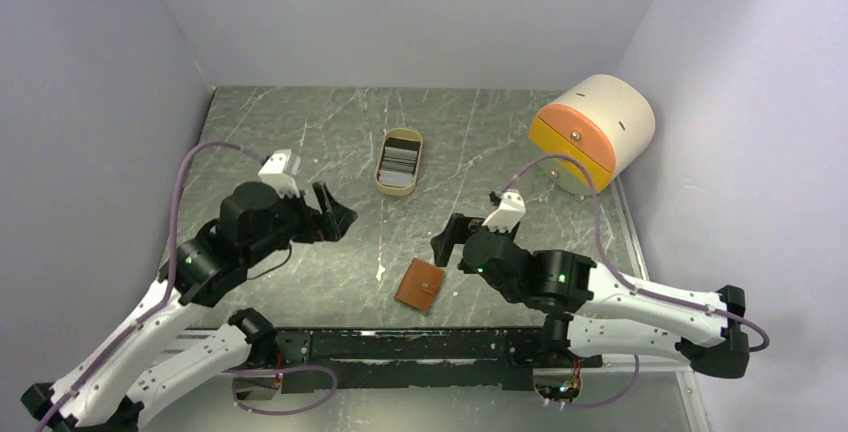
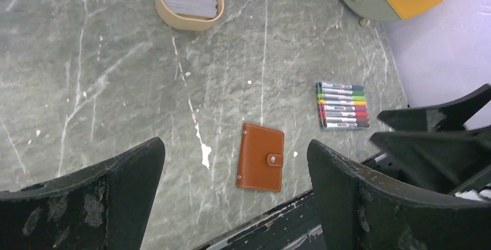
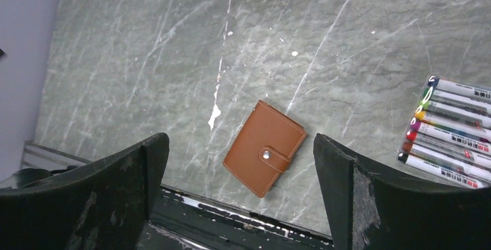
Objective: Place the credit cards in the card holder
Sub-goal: Reset both arms
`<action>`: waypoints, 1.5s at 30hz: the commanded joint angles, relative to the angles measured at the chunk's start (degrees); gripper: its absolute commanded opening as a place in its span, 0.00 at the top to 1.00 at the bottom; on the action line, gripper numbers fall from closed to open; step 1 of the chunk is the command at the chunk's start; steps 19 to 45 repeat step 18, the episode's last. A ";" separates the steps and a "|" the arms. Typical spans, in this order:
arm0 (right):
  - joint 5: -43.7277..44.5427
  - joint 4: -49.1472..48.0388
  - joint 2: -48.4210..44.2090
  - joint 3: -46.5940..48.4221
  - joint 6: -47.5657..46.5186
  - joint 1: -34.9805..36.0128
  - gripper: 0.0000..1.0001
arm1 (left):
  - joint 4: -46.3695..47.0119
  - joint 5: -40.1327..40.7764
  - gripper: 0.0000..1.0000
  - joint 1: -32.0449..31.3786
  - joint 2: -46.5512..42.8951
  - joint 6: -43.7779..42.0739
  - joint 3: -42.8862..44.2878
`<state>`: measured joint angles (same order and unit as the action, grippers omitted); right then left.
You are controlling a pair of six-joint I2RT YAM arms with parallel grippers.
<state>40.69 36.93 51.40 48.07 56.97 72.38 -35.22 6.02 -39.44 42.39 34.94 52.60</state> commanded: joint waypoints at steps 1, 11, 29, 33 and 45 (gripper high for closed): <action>1.88 0.41 -4.90 -1.30 1.81 -0.38 0.01 | 1.50 0.20 0.02 0.31 -5.27 2.10 -6.39; 0.95 -3.26 -12.68 -5.84 1.47 -0.31 0.01 | 6.10 -3.85 0.02 0.24 -5.77 1.58 -9.33; 1.86 -0.31 -10.80 -3.35 1.64 -0.31 0.01 | 8.03 -3.85 0.02 0.27 -7.20 1.00 -10.11; 1.86 -0.31 -10.80 -3.35 1.64 -0.31 0.01 | 8.03 -3.85 0.02 0.27 -7.20 1.00 -10.11; 1.86 -0.31 -10.80 -3.35 1.64 -0.31 0.01 | 8.03 -3.85 0.02 0.27 -7.20 1.00 -10.11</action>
